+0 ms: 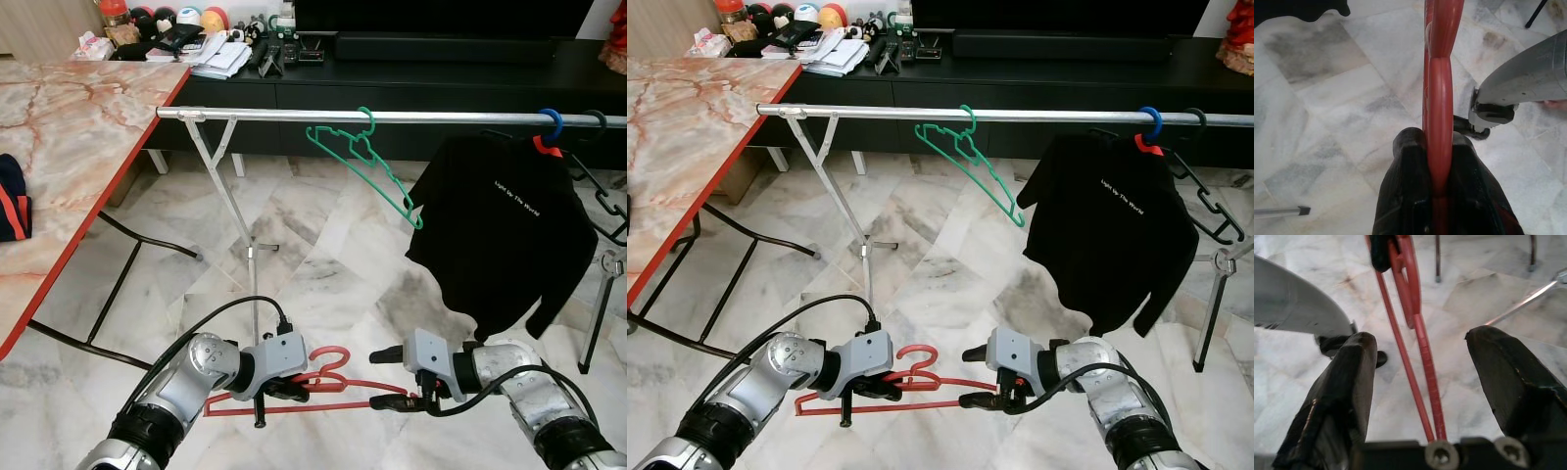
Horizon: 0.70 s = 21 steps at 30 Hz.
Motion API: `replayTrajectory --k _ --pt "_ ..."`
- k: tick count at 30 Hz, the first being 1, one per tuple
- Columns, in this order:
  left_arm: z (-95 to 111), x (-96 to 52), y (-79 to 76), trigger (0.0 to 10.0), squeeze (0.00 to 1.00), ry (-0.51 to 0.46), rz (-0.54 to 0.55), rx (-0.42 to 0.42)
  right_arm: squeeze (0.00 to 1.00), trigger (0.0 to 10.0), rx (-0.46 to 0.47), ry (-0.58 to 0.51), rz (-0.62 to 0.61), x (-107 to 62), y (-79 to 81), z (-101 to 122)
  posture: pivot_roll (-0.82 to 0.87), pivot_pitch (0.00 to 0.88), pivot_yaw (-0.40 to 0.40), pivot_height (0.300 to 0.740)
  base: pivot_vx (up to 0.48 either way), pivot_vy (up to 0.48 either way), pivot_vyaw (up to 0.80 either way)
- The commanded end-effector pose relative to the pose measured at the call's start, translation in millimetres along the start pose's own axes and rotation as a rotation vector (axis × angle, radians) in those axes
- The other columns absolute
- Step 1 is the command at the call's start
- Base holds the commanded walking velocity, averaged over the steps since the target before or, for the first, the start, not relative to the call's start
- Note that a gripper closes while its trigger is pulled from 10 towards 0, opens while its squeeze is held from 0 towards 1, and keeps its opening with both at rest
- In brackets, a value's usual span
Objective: Hang hanger
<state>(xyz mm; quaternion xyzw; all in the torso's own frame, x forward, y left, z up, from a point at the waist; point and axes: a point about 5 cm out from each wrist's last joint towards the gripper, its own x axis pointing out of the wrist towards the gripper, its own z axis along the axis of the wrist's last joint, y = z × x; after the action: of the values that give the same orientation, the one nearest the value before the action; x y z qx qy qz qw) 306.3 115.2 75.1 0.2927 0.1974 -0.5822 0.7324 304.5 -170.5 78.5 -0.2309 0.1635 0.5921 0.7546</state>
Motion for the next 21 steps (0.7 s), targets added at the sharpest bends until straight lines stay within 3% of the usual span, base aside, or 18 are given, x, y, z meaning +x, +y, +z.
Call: replayTrajectory --k 1,4,5,6,21 --pt "-1 2.3 -2.8 10.0 0.0 0.011 -0.014 0.01 1.0 10.0 0.005 -0.011 -0.023 1.8 1.1 -2 0.0 0.22 0.005 0.74 0.0 0.0 0.0" --pt "1 1.3 -2.2 10.0 0.0 0.006 -0.014 0.017 1.0 10.0 -0.018 -0.004 -0.053 4.9 0.6 -3 0.0 0.22 0.004 0.74 0.0 0.0 0.0" --pt "2 0.3 -1.8 10.0 0.0 0.004 -0.014 0.022 0.88 10.0 -0.028 -0.001 -0.057 6.4 0.6 -3 0.0 0.221 0.005 0.74 0.0 0.0 0.0" --pt "3 -0.3 -1.7 10.0 0.0 0.002 -0.016 0.027 0.0 10.0 -0.05 0.007 -0.072 9.3 0.2 -3 0.0 0.22 0.003 0.74 0.0 0.0 0.0" --pt "13 2.6 -2.1 10.0 0.0 -0.016 -0.028 0.059 0.0 10.0 -0.043 -0.01 0.027 35.2 16.4 -5 0.02 0.22 0.008 0.74 0.0 0.0 0.0"
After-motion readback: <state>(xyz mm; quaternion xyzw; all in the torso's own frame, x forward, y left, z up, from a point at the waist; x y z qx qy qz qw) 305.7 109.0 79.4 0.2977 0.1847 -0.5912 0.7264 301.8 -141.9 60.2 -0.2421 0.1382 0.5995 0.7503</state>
